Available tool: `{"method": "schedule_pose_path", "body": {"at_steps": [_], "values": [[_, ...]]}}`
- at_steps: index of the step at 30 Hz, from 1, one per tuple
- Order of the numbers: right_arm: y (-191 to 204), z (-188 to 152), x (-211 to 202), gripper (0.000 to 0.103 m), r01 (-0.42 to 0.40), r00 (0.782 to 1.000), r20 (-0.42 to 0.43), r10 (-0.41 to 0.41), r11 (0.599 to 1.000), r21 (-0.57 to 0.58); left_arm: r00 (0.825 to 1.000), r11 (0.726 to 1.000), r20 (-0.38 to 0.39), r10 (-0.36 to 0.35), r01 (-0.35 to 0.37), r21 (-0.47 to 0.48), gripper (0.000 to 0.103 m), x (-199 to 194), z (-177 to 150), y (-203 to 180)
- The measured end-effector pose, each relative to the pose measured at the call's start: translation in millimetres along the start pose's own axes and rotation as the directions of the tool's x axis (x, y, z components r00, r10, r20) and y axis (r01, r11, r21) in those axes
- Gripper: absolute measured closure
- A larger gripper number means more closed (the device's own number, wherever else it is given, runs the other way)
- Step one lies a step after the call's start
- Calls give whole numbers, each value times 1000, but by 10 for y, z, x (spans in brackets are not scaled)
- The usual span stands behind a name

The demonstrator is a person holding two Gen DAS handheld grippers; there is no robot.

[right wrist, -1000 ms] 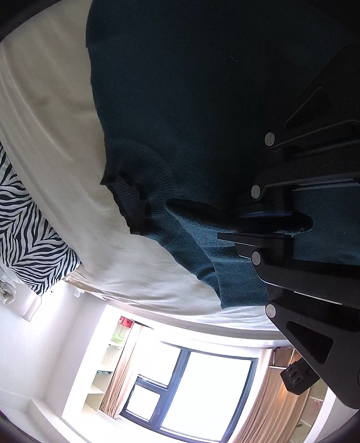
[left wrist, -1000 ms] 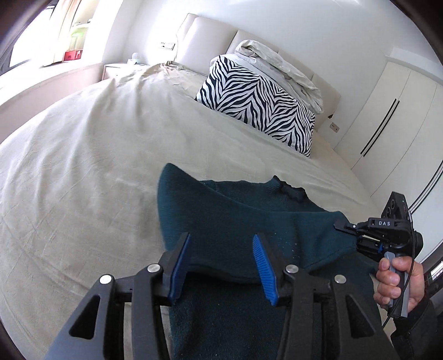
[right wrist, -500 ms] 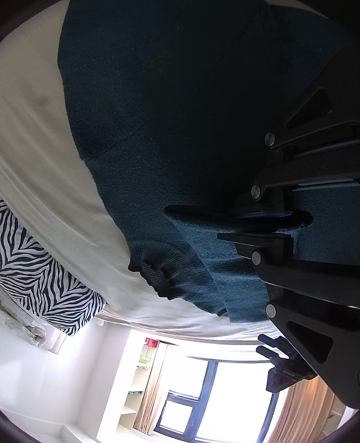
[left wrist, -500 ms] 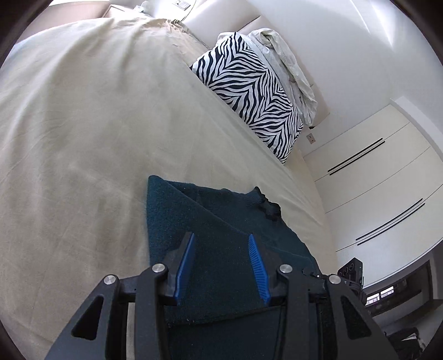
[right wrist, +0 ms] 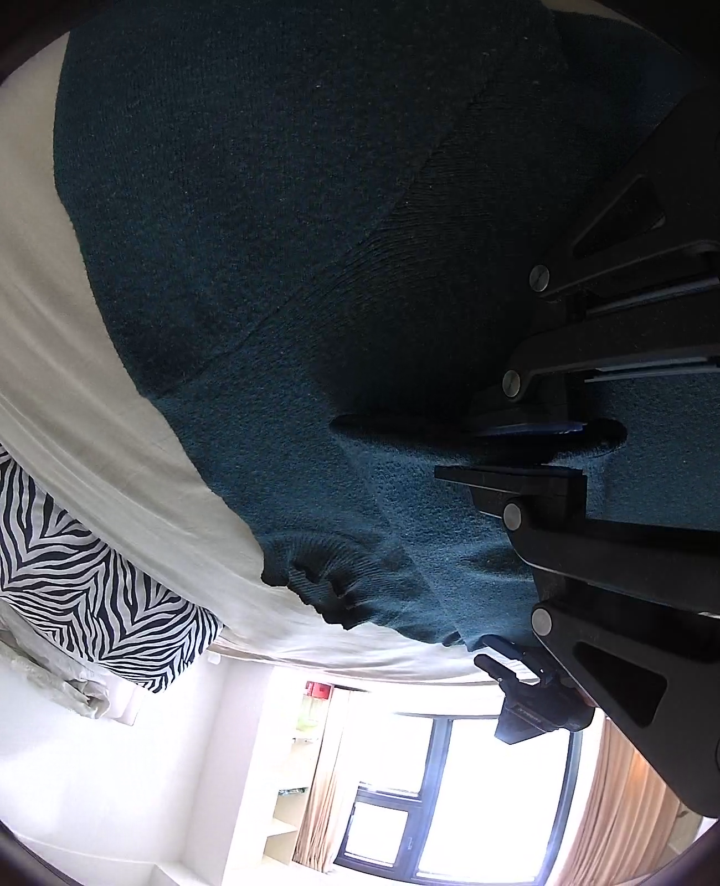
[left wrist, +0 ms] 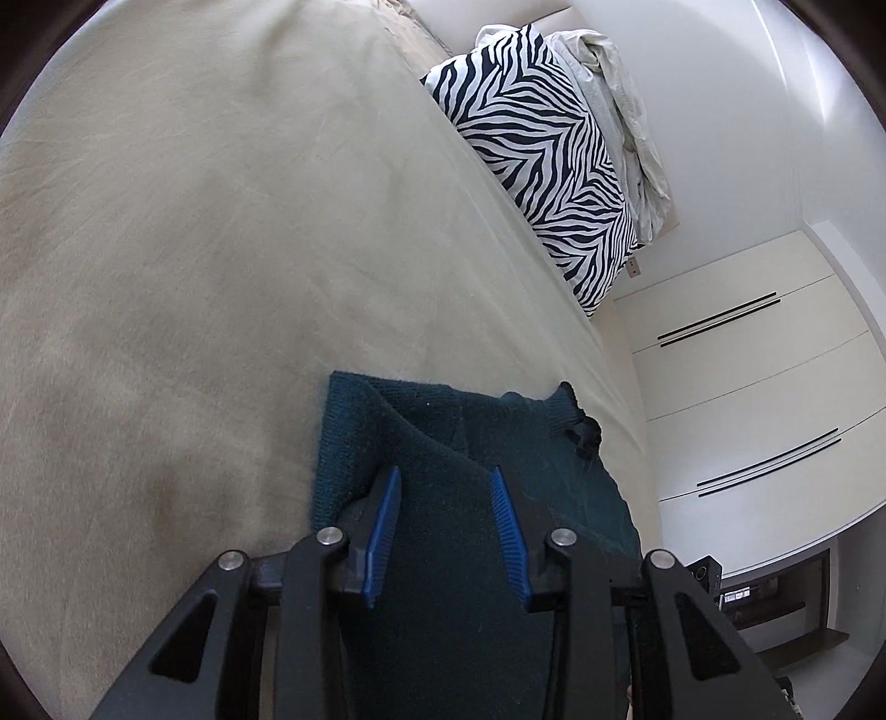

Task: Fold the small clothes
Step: 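Fold the sleeve and side across the body with the left gripper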

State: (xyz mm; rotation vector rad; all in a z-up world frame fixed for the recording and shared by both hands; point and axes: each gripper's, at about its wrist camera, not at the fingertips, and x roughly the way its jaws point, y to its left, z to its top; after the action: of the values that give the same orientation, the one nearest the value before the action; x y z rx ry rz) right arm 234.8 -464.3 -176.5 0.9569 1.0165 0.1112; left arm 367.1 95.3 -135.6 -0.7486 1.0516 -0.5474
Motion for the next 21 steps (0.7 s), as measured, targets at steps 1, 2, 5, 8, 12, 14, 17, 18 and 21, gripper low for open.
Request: {"method": "schedule_pose_path", "body": {"at_steps": [1, 2, 5, 8, 12, 14, 17, 18, 21], "values": [[-4, -12, -9, 96, -2, 1000, 2, 2, 1000, 1, 1000, 1000, -1, 1, -1, 5, 66, 4, 3, -3], [-14, -28, -24, 96, -5, 1000, 4, 5, 1000, 4, 1000, 1000, -3, 3, -3, 9, 66, 8, 1, -5], [-64, -76, -52, 96, -21, 1000, 13, 21, 999, 26, 1000, 1000, -3, 1, 0, 29, 65, -10, -35, -14], [-105, -118, -79, 96, -31, 999, 19, 30, 999, 43, 1000, 999, -9, -13, 14, 47, 63, -60, -112, -44], [-87, -150, -104, 96, -20, 1000, 19, 19, 999, 42, 1000, 996, -21, -15, 16, 92, 58, -139, -266, -115], [-91, -155, -105, 96, -20, 1000, 18, 19, 999, 51, 1000, 992, -26, -1, 4, 122, 58, -162, -332, -134], [-72, -165, -122, 96, -9, 1000, 13, 8, 998, 59, 1000, 990, -24, -1, 4, 144, 58, -236, -420, -142], [-63, -169, -128, 96, -3, 1000, 11, 3, 998, 61, 1000, 989, -27, 0, 4, 150, 58, -259, -449, -147], [-69, -160, -129, 96, 4, 1000, 5, -4, 997, 81, 999, 984, -37, 12, -5, 180, 58, -307, -539, -167]]}}
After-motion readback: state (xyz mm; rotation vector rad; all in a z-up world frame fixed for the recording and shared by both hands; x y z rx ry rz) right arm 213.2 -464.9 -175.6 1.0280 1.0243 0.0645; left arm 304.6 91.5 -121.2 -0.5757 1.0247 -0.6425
